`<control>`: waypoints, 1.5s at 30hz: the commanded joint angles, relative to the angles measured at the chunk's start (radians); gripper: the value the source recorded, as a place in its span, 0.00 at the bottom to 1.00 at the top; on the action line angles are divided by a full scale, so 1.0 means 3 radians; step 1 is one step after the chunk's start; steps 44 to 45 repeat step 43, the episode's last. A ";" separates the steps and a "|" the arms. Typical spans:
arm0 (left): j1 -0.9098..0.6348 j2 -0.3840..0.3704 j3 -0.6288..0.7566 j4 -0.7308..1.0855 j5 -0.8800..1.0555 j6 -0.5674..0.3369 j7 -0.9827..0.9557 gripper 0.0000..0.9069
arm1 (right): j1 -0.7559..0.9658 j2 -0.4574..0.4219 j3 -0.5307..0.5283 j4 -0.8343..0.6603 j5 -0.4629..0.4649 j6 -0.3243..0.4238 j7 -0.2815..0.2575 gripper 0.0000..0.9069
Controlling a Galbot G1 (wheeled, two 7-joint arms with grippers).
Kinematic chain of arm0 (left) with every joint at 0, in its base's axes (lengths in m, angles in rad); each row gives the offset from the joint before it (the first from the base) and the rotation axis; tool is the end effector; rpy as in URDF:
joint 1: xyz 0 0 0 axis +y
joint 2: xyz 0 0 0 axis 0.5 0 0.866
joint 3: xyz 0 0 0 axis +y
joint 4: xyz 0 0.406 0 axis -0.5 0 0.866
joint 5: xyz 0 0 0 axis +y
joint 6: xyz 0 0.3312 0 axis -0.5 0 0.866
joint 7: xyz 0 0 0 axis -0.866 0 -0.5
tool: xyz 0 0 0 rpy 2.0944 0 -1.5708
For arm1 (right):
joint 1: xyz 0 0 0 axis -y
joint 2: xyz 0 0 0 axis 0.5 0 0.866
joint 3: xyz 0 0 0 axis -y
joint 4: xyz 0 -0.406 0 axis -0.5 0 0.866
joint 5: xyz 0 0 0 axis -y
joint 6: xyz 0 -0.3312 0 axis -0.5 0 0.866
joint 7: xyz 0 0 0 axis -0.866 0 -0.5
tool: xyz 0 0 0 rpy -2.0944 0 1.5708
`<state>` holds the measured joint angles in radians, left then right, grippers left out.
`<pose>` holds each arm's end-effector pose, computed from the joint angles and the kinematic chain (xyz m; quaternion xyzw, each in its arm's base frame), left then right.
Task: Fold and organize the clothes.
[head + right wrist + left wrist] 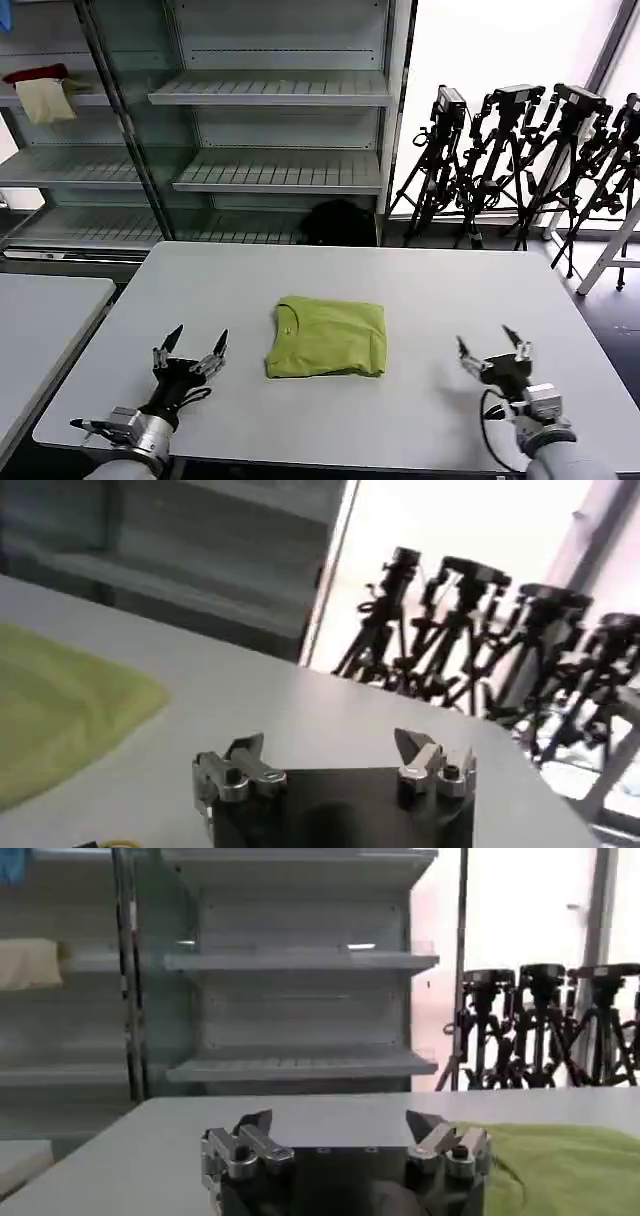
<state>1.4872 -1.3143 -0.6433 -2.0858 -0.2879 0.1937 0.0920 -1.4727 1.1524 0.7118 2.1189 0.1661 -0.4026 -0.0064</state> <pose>0.1626 0.0949 -0.3265 -0.0584 -0.9969 0.0039 0.0532 0.1738 -0.1432 -0.2893 -0.0042 -0.9818 0.1455 0.1216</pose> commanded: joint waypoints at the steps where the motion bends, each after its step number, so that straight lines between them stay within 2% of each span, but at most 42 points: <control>1: -0.0199 0.0445 -0.0412 0.0495 -0.1081 -0.0001 0.0049 1.00 | -0.0005 -0.0364 0.0915 -0.0610 0.0380 0.0631 0.0134 1.00; 3: -0.0234 0.0547 -0.0472 0.0688 -0.1202 -0.0027 0.0121 1.00 | -0.0007 -0.0392 0.0950 -0.0616 0.0467 0.0594 0.0026 1.00; 5: -0.0250 0.0639 -0.0470 0.0855 -0.1269 -0.0096 0.0167 1.00 | 0.0010 -0.0431 0.0973 -0.0629 0.0697 0.0513 -0.0063 1.00; 10: -0.0250 0.0658 -0.0470 0.1018 -0.1457 -0.0279 0.0234 1.00 | 0.0078 -0.0385 0.0985 -0.0614 0.1028 0.0292 -0.0199 1.00; 15: -0.0209 0.0645 -0.0476 0.0873 -0.1456 -0.0342 0.0181 1.00 | 0.0091 -0.0344 0.0912 -0.0526 0.0951 0.0226 -0.0181 1.00; 19: -0.0168 0.0657 -0.0522 0.0772 -0.1455 -0.0346 0.0144 1.00 | 0.0074 -0.0315 0.0848 -0.0487 0.0858 0.0313 -0.0110 1.00; 25: -0.0096 0.0669 -0.0478 0.0569 -0.1342 -0.0324 -0.0008 1.00 | 0.0000 -0.0306 0.0845 -0.0345 0.0936 0.0354 -0.0072 1.00; 39: -0.0073 0.0614 -0.0369 0.0370 -0.1304 -0.0300 -0.0103 1.00 | -0.0038 -0.0323 0.0980 -0.0231 0.1110 0.0313 -0.0187 1.00; 45: -0.0077 0.0596 -0.0337 0.0318 -0.1280 -0.0307 -0.0149 1.00 | -0.0044 -0.0268 0.0928 -0.0168 0.1139 0.0213 -0.0129 1.00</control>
